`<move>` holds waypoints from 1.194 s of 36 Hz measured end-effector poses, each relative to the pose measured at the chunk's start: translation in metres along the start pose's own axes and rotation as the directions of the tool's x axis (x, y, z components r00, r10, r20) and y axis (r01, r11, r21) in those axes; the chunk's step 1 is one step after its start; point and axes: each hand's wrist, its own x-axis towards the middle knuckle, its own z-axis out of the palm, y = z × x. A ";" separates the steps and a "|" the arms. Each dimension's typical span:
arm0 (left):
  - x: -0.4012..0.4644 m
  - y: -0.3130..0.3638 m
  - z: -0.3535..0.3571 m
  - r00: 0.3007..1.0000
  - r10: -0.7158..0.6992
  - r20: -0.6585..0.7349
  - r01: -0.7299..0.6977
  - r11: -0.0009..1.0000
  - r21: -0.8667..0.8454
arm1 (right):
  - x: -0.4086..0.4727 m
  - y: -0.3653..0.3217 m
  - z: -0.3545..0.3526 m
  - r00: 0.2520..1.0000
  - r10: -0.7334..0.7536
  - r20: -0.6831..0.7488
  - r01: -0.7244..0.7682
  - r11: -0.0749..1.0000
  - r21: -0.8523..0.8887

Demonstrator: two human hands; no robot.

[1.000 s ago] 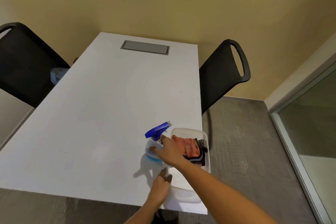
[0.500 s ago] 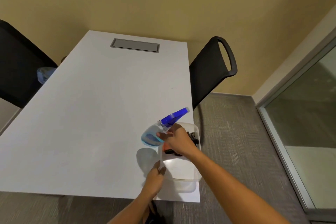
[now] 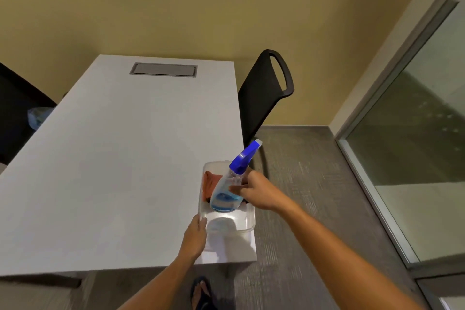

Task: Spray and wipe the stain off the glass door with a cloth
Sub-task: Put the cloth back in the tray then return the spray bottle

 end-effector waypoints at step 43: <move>-0.019 0.006 -0.010 0.996 0.080 -0.041 -0.071 0.980 0.186 | -0.032 0.029 0.052 0.982 0.170 -0.085 -0.168 0.985 0.024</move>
